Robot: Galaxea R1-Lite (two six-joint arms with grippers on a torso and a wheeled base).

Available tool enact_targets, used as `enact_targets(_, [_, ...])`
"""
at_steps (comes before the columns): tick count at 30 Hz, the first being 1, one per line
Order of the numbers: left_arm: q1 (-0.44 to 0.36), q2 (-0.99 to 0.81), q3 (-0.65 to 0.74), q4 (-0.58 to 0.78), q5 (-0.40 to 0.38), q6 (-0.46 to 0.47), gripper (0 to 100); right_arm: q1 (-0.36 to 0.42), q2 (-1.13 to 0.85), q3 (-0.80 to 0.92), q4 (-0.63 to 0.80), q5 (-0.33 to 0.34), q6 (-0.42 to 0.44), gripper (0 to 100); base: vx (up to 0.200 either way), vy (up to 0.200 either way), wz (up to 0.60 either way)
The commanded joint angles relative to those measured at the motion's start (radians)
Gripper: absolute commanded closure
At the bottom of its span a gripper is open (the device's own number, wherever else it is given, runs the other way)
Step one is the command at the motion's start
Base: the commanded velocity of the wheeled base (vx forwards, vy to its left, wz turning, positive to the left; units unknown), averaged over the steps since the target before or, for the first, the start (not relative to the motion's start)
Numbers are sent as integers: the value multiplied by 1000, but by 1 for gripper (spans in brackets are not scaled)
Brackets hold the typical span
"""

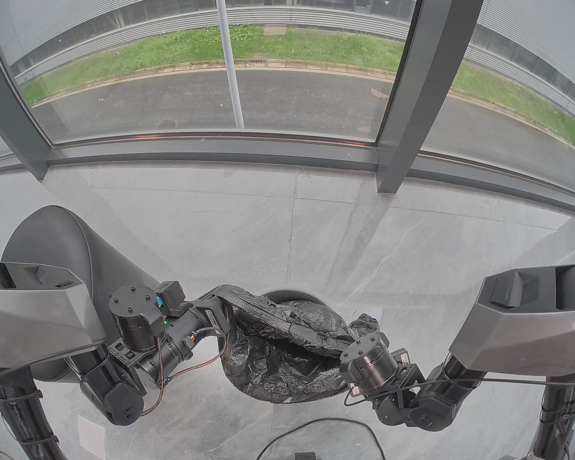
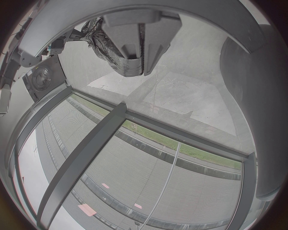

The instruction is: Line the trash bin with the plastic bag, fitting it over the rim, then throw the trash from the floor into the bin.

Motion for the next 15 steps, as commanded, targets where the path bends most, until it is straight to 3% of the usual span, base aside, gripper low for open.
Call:
enact_targets(1, [0,1,0,0,1,0,100,-15,18,-6,-22,0,-3,0,0,0,0])
enact_targets(15, [-2,-2,0,0,1,0,100,2,-92,3,-36,0,-15,0,0,0,0])
